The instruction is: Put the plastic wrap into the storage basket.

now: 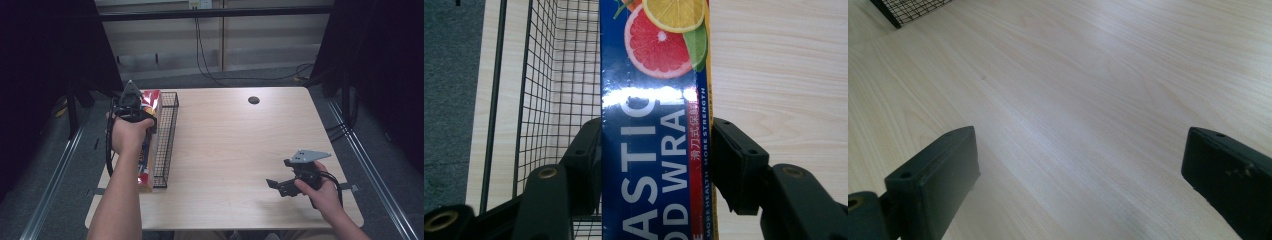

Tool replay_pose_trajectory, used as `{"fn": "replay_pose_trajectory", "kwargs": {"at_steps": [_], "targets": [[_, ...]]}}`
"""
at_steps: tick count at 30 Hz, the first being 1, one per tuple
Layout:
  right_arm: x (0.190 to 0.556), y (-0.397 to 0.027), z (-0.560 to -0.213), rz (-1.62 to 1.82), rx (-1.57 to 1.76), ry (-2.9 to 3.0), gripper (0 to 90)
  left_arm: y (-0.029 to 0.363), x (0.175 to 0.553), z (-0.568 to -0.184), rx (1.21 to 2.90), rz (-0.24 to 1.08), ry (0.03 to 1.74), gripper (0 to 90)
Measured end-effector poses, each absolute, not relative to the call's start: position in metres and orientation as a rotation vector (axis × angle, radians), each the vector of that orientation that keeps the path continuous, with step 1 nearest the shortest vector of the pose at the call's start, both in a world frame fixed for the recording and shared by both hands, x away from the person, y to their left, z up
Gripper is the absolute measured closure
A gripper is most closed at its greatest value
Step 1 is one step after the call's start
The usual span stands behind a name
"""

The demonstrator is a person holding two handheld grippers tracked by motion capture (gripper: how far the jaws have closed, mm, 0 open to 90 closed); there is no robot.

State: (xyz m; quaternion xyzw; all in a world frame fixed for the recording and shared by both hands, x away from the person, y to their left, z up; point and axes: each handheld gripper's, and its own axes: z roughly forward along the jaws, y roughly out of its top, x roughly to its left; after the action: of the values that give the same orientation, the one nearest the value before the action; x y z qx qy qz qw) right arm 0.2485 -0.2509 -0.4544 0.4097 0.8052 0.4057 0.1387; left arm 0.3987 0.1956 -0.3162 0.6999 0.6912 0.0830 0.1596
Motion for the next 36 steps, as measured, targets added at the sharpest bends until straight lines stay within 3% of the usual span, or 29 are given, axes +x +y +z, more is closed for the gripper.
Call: {"fn": "replay_pose_trajectory", "kwargs": {"at_steps": [36], "targets": [[0.249, -0.249, -0.456, 1.162, 1.179, 2.341, 1.5, 0.227, 0.407, -0.340, 1.998, 0.237, 1.999, 44.6]]}}
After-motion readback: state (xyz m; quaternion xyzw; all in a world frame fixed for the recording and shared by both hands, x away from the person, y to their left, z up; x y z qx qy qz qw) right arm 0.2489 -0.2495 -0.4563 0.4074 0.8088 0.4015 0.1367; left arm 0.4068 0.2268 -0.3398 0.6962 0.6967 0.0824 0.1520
